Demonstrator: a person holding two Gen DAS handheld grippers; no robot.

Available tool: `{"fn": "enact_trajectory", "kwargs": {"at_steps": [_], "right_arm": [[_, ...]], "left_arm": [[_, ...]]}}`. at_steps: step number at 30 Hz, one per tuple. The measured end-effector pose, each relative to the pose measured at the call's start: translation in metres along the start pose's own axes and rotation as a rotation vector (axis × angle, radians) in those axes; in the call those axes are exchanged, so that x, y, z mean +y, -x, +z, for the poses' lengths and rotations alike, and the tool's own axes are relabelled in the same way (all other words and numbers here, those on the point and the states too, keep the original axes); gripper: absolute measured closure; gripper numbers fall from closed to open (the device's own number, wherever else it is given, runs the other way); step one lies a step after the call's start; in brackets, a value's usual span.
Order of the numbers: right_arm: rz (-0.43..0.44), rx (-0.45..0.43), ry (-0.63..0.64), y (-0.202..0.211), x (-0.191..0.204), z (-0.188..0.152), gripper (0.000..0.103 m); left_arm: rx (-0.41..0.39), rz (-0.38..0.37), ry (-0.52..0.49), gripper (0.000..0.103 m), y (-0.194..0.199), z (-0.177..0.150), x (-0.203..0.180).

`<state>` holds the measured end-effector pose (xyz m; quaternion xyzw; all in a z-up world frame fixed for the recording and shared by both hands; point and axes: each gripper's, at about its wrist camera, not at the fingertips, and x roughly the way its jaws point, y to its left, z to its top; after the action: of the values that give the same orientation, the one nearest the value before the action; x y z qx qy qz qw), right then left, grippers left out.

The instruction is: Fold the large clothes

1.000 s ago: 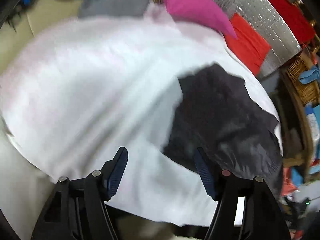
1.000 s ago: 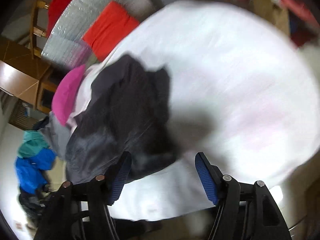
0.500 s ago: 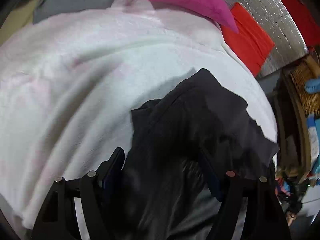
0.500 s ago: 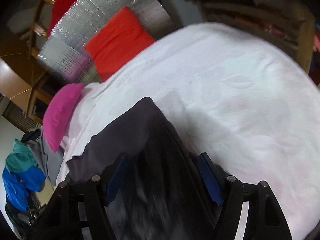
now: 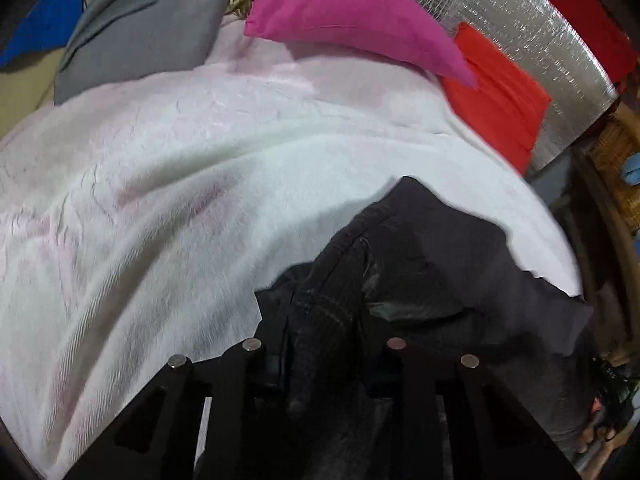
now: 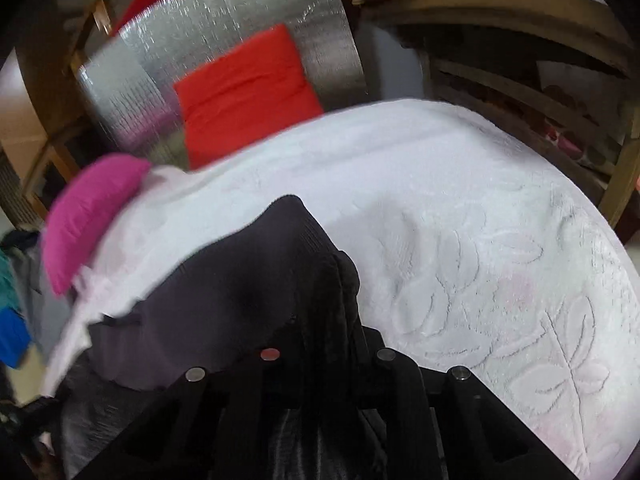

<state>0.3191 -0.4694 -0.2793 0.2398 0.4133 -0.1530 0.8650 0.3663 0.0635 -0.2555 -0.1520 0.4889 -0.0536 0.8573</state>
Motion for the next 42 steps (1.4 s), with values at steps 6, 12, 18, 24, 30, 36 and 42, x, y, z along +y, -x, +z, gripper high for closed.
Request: {"fn": "enact_trajectory", "kwargs": {"at_steps": [6, 12, 18, 24, 30, 36, 42], "right_arm": [[0.076, 0.047, -0.159, 0.011, -0.032, -0.004, 0.062], [0.082, -0.114, -0.099, 0.091, -0.033, -0.027, 0.026], [0.246, -0.1, 0.031, 0.125, 0.015, -0.067, 0.039], [0.227, 0.033, 0.179, 0.091, 0.059, -0.093, 0.052], [0.173, 0.1, 0.18, 0.061, 0.063, -0.083, 0.053], [0.274, -0.015, 0.055, 0.091, 0.048, -0.054, 0.051], [0.307, -0.013, -0.039, 0.065, 0.048, -0.026, 0.051]], "left_arm": [[-0.017, 0.061, -0.064, 0.065, 0.013, -0.004, -0.01], [-0.257, 0.09, -0.116, 0.037, 0.083, -0.016, -0.021], [-0.306, 0.071, -0.348, 0.033, 0.103, -0.058, -0.081], [-0.157, 0.121, -0.495, 0.033, 0.056, -0.091, -0.115], [-0.072, 0.19, -0.535, 0.027, 0.01, -0.097, -0.119], [-0.142, 0.149, -0.506, 0.027, 0.031, -0.087, -0.118], [-0.291, 0.182, -0.527, 0.027, 0.054, -0.082, -0.123]]}}
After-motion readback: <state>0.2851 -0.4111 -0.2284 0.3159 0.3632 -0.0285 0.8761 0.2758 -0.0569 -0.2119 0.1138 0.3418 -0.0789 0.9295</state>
